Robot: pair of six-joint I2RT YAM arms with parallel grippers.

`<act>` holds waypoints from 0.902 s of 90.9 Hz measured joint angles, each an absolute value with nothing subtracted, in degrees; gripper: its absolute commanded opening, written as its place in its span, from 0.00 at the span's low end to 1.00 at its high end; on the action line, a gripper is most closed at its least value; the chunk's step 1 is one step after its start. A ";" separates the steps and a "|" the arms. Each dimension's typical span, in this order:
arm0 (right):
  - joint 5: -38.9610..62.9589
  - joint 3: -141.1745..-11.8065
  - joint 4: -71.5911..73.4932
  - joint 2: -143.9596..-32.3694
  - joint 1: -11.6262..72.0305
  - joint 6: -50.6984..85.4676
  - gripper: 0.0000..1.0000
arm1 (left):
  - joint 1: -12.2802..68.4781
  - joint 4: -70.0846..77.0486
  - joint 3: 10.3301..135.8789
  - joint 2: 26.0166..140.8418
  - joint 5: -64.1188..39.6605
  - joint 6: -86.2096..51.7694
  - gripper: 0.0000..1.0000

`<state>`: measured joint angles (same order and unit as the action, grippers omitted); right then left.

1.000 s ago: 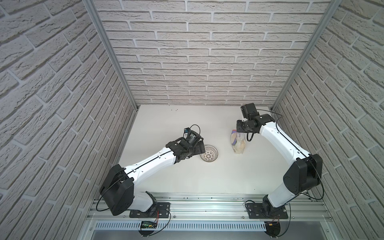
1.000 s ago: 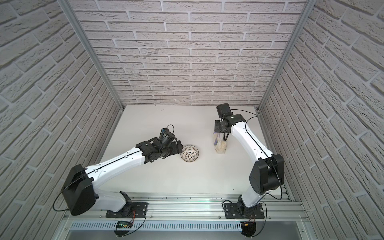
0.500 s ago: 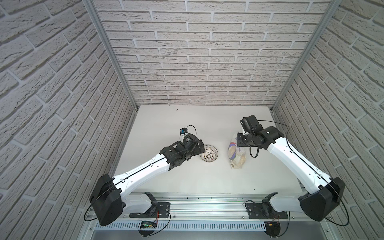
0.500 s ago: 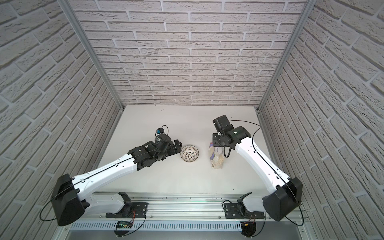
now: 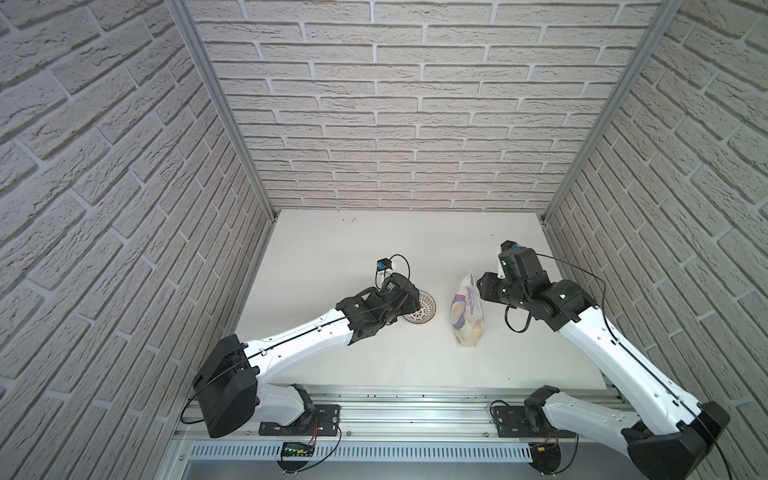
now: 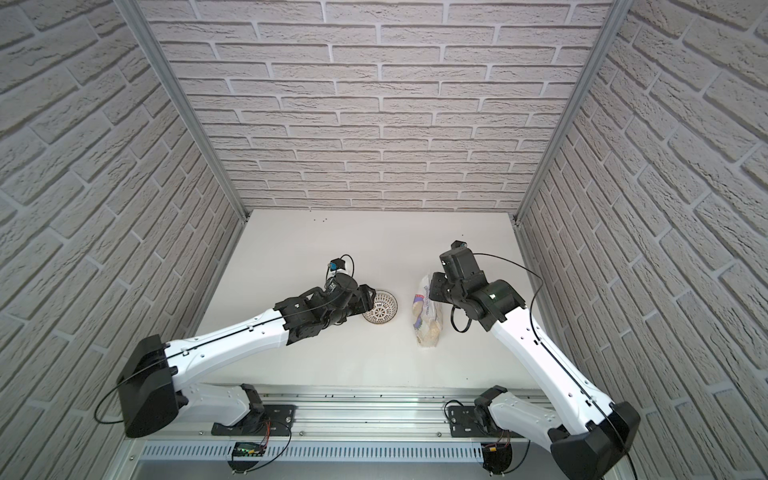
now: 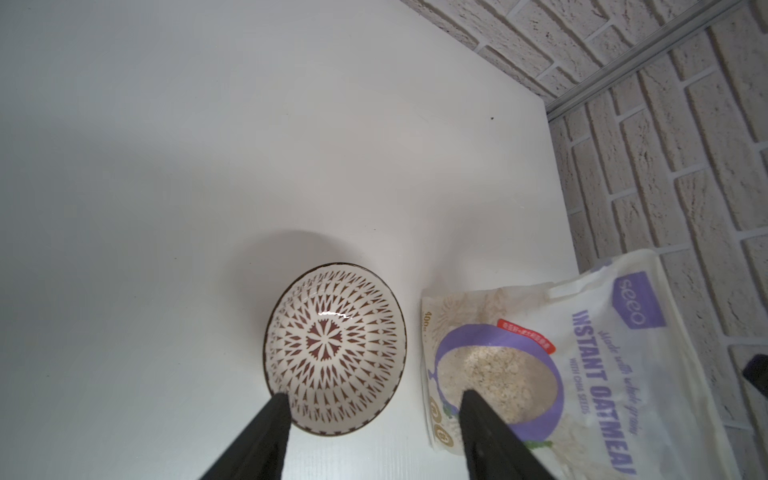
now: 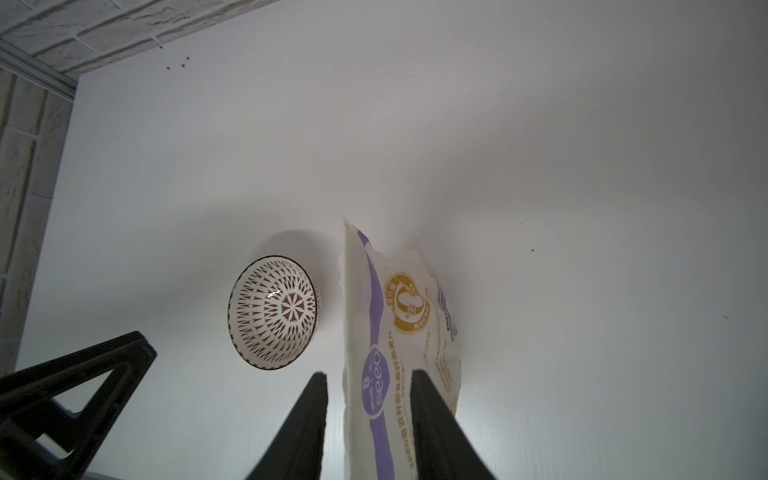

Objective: Pour the oats into the breakfast bowl
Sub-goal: Move the oats bag to the center of the board, then open the oats bag at the center of the board.

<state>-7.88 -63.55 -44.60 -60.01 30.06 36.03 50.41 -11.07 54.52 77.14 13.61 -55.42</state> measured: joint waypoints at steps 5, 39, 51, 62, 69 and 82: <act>-7.07 -61.98 -44.51 -57.56 30.06 36.64 0.36 | 50.63 -9.43 54.65 77.60 12.47 -55.37 0.68; -3.40 -57.43 -42.61 -54.92 30.06 39.20 0.27 | 51.05 -3.68 57.32 83.20 6.79 -55.00 0.56; -2.72 -57.43 -41.76 -55.51 30.06 39.27 0.24 | 51.46 -3.09 57.32 84.03 5.96 -55.02 0.56; -2.55 -57.21 -41.34 -55.64 30.06 39.27 0.21 | 51.72 -2.87 57.34 84.16 5.78 -55.02 0.56; -2.50 -56.75 -41.12 -55.64 30.06 39.27 0.19 | 51.77 -2.87 57.34 84.16 5.74 -55.02 0.56; -2.37 -56.31 -40.56 -55.64 30.06 39.27 0.17 | 51.79 -2.92 57.65 84.18 5.74 -55.09 0.56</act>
